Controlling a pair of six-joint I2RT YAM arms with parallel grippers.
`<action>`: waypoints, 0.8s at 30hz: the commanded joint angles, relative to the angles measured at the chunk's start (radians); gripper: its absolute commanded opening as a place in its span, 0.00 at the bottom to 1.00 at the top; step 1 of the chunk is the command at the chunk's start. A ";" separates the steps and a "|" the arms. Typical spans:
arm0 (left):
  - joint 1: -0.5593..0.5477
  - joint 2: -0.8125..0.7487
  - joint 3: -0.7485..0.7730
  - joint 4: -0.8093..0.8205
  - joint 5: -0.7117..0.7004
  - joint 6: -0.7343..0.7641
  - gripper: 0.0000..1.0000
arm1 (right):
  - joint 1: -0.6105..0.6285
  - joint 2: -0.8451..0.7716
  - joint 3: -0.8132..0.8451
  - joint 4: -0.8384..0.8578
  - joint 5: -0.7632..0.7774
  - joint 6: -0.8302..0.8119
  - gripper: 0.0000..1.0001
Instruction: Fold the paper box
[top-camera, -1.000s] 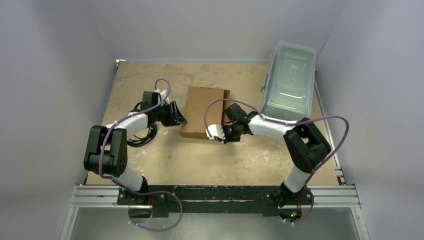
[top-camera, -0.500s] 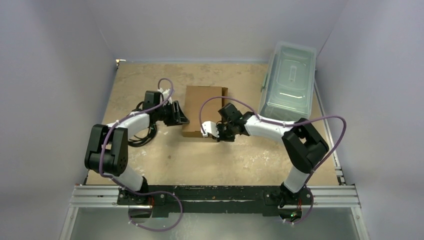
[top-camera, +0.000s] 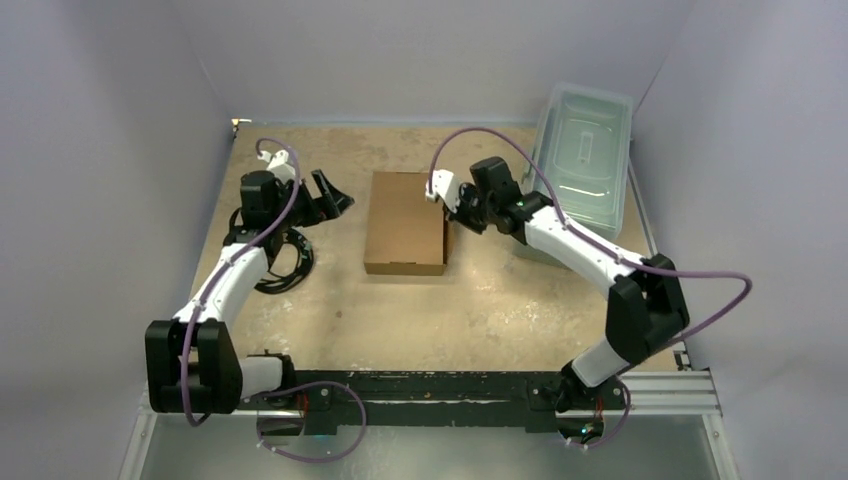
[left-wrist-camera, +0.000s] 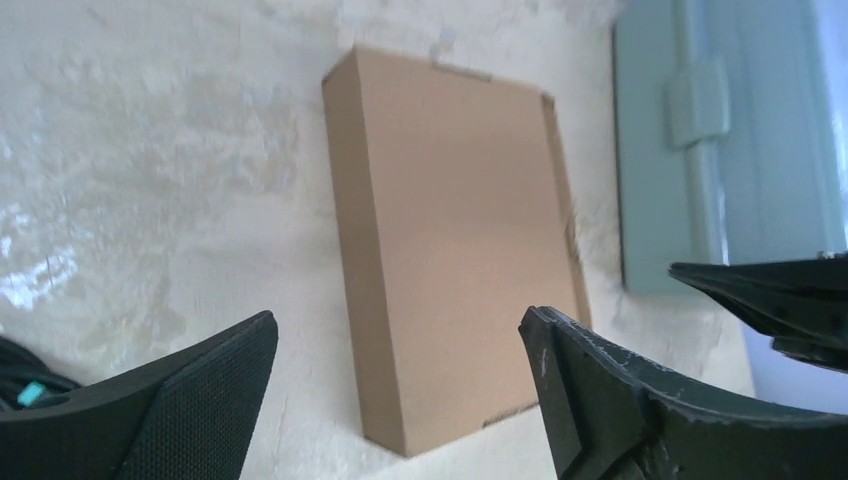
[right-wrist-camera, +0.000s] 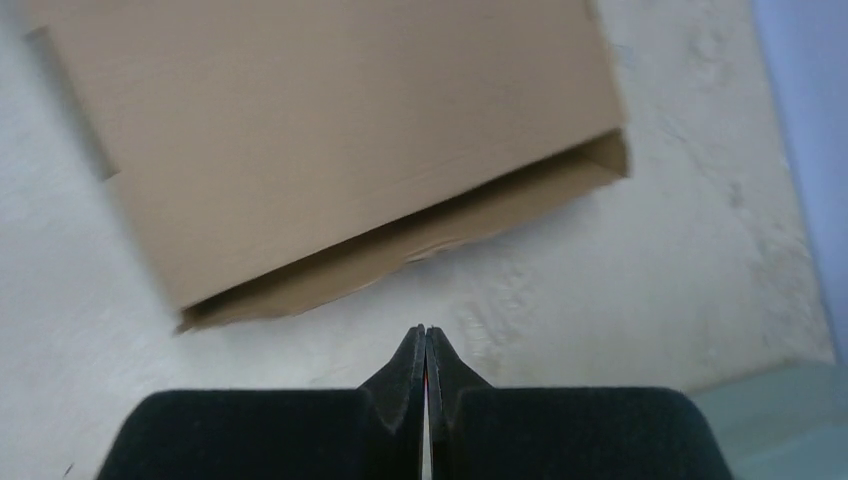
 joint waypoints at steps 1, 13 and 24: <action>0.014 0.037 0.046 0.159 -0.019 -0.114 0.96 | -0.022 0.134 0.224 0.099 0.258 0.272 0.00; 0.014 0.583 0.343 0.100 0.162 -0.087 0.80 | -0.160 0.614 0.676 -0.060 0.371 0.489 0.00; -0.028 0.747 0.418 0.081 0.220 -0.073 0.76 | -0.166 0.813 0.870 -0.143 0.102 0.575 0.00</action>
